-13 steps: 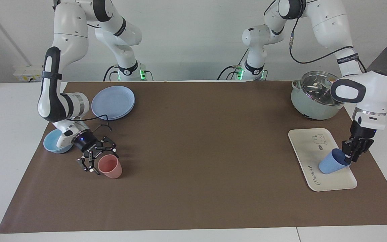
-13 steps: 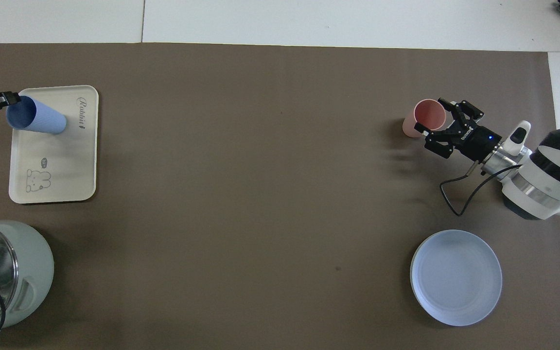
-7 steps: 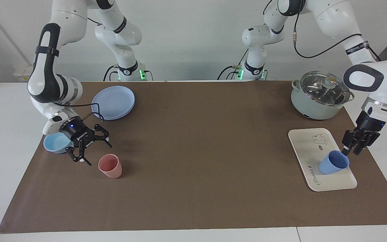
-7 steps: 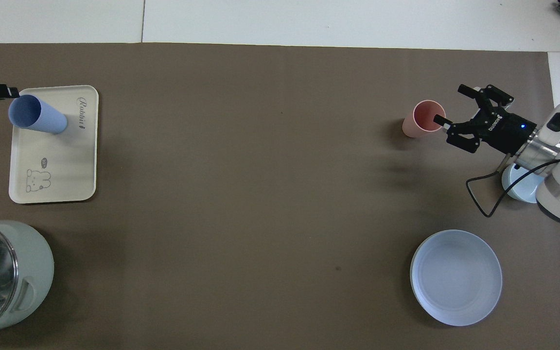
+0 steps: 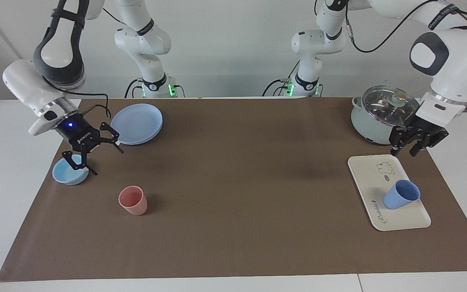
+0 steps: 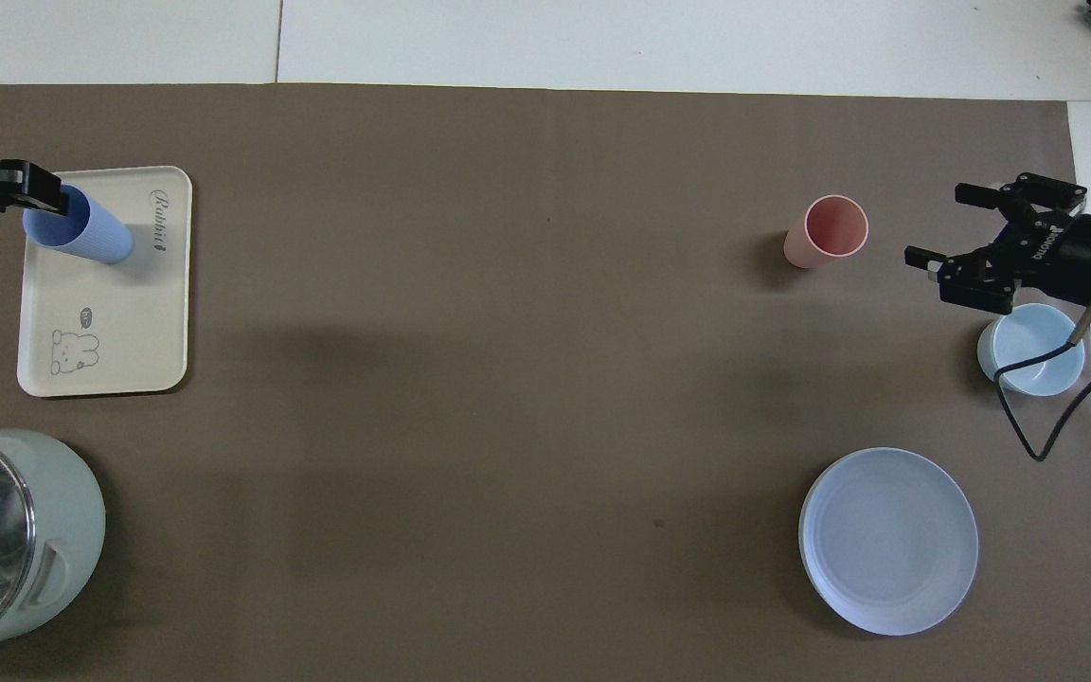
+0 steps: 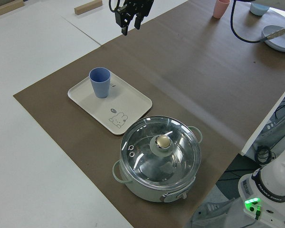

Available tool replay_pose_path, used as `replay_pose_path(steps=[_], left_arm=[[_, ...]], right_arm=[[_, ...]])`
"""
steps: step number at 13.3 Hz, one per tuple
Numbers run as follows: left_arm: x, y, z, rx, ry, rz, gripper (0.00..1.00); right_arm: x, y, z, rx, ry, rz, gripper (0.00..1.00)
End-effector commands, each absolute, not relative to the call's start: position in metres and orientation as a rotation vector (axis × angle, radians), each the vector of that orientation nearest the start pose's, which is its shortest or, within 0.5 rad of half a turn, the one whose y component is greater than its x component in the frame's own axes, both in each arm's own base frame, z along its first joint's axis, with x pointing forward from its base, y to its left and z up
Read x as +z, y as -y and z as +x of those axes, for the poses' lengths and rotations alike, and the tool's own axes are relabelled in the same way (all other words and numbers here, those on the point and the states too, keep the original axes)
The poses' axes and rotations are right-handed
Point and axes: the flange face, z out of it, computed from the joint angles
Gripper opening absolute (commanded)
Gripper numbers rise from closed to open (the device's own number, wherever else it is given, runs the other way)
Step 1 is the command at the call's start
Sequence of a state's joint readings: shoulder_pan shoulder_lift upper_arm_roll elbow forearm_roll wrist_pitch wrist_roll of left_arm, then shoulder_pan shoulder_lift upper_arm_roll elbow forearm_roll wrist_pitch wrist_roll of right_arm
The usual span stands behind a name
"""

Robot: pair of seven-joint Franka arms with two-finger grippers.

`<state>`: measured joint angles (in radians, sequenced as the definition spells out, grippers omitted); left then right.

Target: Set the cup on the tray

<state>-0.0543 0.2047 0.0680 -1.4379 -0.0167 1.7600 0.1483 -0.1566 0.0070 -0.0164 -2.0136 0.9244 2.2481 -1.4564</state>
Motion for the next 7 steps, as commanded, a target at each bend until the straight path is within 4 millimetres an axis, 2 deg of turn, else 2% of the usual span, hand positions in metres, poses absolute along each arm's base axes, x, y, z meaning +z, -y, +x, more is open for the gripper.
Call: replay_pose_path(steps=[1, 3, 5, 7], left_arm=[[0.620, 0.019, 0.597, -0.105, -0.228, -3.092, 0.59], [0.633, 0.030, 0.574, -0.063, -0.257, -3.097, 0.59], [0.642, 0.029, 0.553, -0.063, -0.276, -3.100, 0.63], [0.647, 0.022, 0.538, -0.001, -0.280, -3.106, 0.67]], right_arm=[[0.519, 0.066, 0.560, -0.828, 0.927, -2.599, 1.00], [0.536, 0.056, 0.554, -0.745, 0.898, -2.718, 1.00], [0.555, 0.042, 0.555, -0.680, 0.879, -2.803, 1.00], [0.576, 0.040, 0.555, -0.587, 0.758, -2.899, 1.00]])
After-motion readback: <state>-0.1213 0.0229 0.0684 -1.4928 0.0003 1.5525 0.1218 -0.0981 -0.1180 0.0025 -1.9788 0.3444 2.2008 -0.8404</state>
